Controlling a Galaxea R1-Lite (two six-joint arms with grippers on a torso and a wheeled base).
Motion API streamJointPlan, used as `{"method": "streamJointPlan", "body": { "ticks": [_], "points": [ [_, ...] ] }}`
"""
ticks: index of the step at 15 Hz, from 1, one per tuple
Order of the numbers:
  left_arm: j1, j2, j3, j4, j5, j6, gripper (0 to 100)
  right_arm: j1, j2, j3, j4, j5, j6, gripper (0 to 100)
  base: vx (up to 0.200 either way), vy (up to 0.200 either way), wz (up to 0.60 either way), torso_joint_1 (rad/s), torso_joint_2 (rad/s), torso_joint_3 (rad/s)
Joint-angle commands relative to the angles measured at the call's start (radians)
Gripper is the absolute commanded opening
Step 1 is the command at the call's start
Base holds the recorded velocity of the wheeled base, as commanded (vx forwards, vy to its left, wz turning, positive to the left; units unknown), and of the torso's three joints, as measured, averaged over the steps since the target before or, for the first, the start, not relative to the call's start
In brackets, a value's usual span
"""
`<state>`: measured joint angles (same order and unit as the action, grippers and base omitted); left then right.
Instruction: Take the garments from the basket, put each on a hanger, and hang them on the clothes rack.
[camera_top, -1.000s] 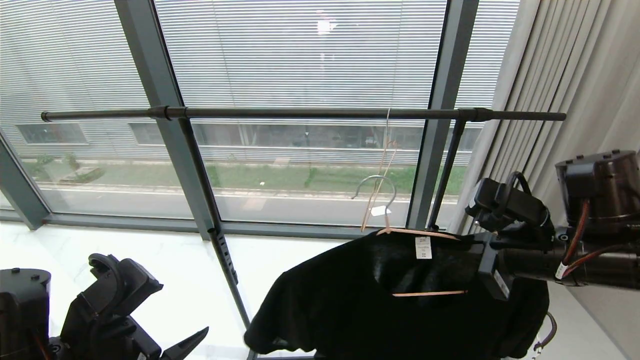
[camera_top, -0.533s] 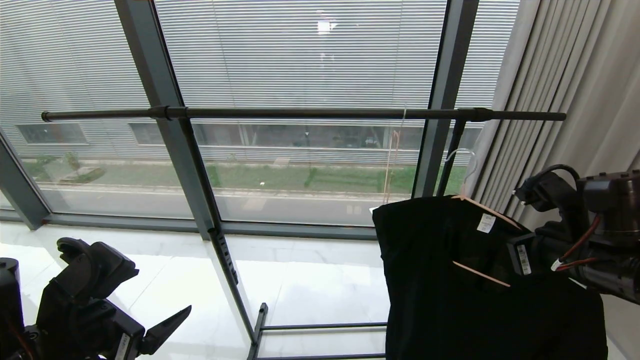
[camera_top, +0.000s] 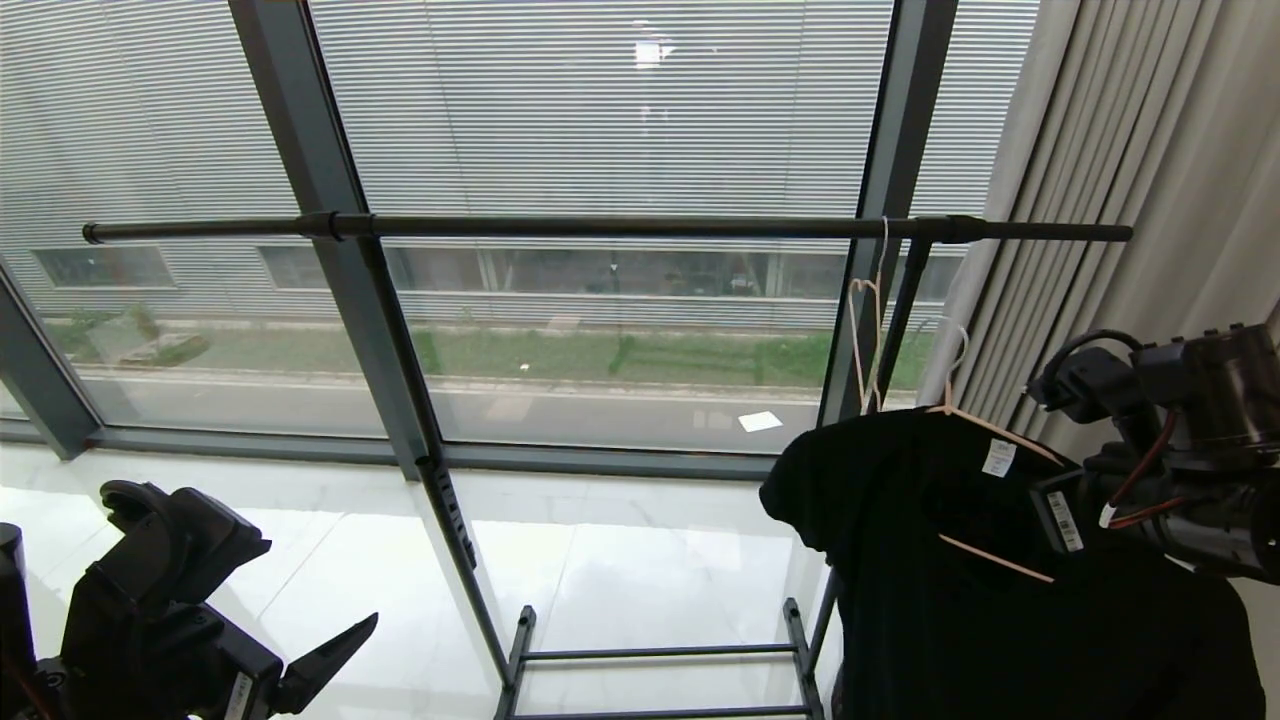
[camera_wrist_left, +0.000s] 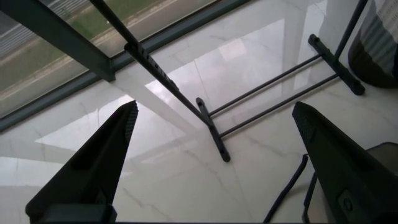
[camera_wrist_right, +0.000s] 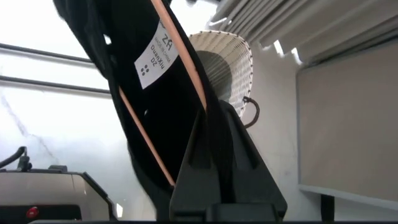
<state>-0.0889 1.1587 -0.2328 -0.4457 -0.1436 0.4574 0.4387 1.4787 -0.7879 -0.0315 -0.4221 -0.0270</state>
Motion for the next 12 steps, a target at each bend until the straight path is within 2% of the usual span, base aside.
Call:
{"method": "streamJointPlan", "body": {
  "ticks": [1,3,5,6,7,9,12],
  "points": [
    [0.000,0.001,0.001,-0.001,-0.001,0.000,100,0.029,-0.005,-0.004,-0.002,0.000,-0.001,0,0.000,0.000,0.00,0.000,0.00,0.000],
    [0.000,0.003,-0.002,-0.001,0.001,-0.006,100,0.087,0.005,-0.031,-0.002,0.000,0.025,0,0.000,0.000,0.00,0.000,0.00,0.000],
    [0.015,0.003,-0.007,-0.001,0.004,-0.010,100,0.186,0.071,-0.123,0.005,-0.007,0.147,0,0.000,0.000,0.00,0.000,0.00,0.000],
    [0.021,0.001,-0.007,-0.001,0.004,-0.010,100,0.207,0.087,-0.151,0.008,-0.010,0.170,0,0.000,0.000,0.00,0.000,0.00,0.000],
    [0.041,0.001,-0.008,-0.001,0.004,-0.010,100,0.255,0.138,-0.225,0.030,-0.033,0.200,0,0.000,0.000,0.00,0.000,0.00,0.000],
    [0.060,-0.002,-0.008,-0.001,0.004,-0.010,100,0.307,0.186,-0.301,0.058,-0.037,0.219,0,0.000,0.000,0.00,0.000,0.00,0.000],
    [0.080,-0.001,-0.037,-0.001,0.006,-0.046,100,0.311,0.284,-0.453,0.061,-0.055,0.228,0,0.000,0.000,0.00,0.000,0.00,0.000]
  ]
}}
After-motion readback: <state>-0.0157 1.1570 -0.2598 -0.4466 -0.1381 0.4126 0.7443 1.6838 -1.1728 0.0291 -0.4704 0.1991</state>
